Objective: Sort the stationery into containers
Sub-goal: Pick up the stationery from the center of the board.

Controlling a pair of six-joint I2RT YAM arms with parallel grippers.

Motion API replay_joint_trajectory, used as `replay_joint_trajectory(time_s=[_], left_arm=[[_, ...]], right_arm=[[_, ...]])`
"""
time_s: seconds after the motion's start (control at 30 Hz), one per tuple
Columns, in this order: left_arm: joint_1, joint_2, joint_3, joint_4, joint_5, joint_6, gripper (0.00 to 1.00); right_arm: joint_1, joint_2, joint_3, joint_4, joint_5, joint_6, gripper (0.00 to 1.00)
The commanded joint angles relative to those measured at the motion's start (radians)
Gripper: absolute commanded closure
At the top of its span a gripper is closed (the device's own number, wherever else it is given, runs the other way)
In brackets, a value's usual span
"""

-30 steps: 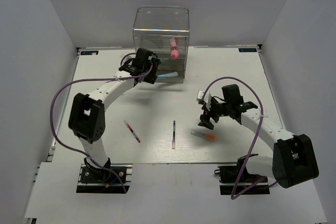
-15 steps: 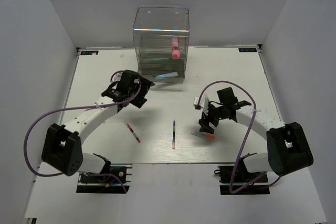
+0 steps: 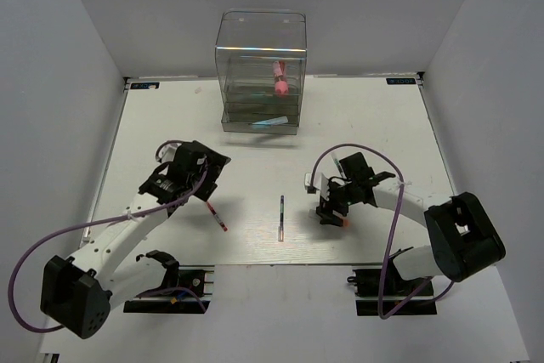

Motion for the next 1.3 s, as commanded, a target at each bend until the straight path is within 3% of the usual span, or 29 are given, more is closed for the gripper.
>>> replay_joint_trajectory(time_s=[0.0, 0.43, 0.5, 0.87, 1.03, 1.27], left_arm=[[-0.003, -0.060, -0.056, -0.036, -0.024, 0.009, 0.01], [-0.003, -0.072, -0.090, -0.108, -0.024, 0.009, 0.01], [-0.003, -0.063, -0.099, -0.108, -0.024, 0.009, 0.02], [-0.003, -0.113, -0.166, -0.064, -0.006, 0.009, 0.05], [-0.003, -0.147, -0.189, -0.073, -0.006, 0.009, 0.05], [-0.003, -0.157, -0.189, -0.082, -0.015, 0.027, 0.05]], right_arm=[[0.014, 0.037, -0.035, 0.027, 0.068, 0.036, 0.25], [0.014, -0.001, 0.014, -0.035, 0.031, -0.027, 0.86], [0.015, -0.007, 0.066, -0.054, 0.023, -0.037, 0.91], [0.017, 0.148, 0.440, -0.146, -0.059, -0.108, 0.95], [0.031, 0.217, 0.580, -0.102, -0.070, -0.087, 0.95], [0.055, 0.254, 0.648, 0.036, -0.069, -0.057, 0.95]])
